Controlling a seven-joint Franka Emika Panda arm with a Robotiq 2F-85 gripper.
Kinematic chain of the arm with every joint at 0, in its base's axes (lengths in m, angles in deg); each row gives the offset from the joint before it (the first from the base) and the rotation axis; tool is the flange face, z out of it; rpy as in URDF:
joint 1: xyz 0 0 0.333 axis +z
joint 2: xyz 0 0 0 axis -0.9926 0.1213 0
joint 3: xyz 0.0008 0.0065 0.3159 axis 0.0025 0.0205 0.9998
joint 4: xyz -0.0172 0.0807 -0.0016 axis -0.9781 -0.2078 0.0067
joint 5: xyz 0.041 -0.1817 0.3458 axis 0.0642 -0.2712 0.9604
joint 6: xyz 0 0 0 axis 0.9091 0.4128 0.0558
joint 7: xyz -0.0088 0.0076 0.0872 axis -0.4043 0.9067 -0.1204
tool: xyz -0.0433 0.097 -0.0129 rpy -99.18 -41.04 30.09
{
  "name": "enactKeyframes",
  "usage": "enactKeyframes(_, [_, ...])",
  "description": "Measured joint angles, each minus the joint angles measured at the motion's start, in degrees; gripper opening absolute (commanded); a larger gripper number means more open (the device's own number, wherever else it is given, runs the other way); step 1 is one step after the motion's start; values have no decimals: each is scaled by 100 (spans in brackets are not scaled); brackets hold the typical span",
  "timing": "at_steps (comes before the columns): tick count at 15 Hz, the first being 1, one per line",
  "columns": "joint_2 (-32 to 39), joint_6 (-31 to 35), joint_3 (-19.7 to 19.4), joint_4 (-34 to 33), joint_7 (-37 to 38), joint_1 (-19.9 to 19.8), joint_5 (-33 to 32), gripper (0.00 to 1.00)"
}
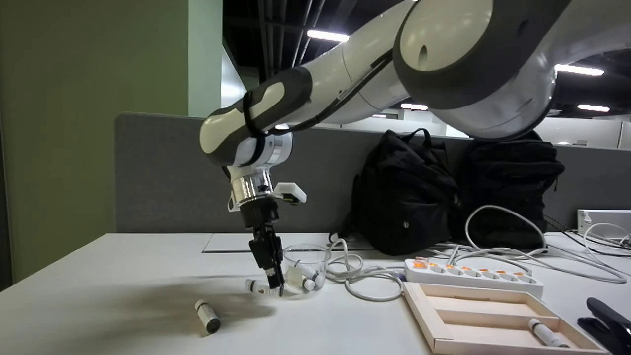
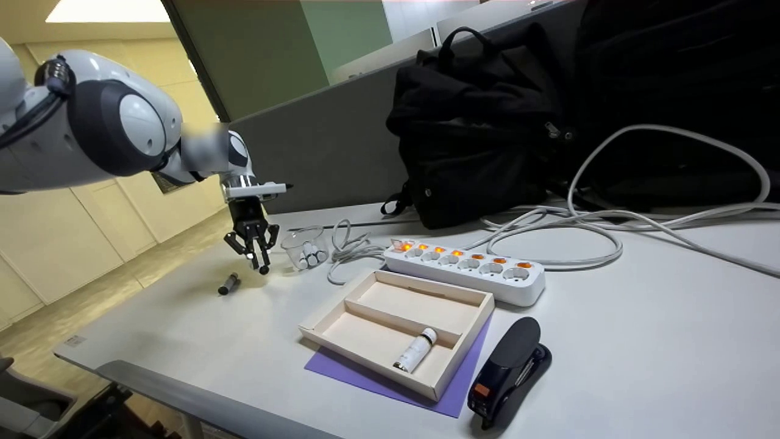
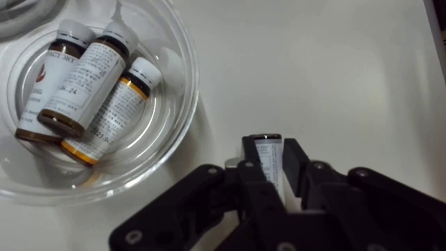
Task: Remove the bottle from the clear bowl and put it on the table
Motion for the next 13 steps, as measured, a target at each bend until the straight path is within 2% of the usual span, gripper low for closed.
enactKeyframes(2, [182,1,-81,-120,-40,13,-16,6])
enactKeyframes(3, [266,1,-121,-196,-77,17,-18,50])
enactKeyframes(4, [326,-2,-143,-264,-101,18,-21,51])
enactKeyframes(5, [376,-7,-161,-344,-117,23,-21,57])
enactKeyframes(8, [358,7,-183,-480,-200,33,-16,79])
enactKeyframes(11, [324,-82,-180,-931,-325,65,16,98])
enactKeyframes(12, [292,-106,-180,-1084,-328,72,39,81])
enactKeyframes(13, [259,-158,-182,-1166,-329,76,51,88])
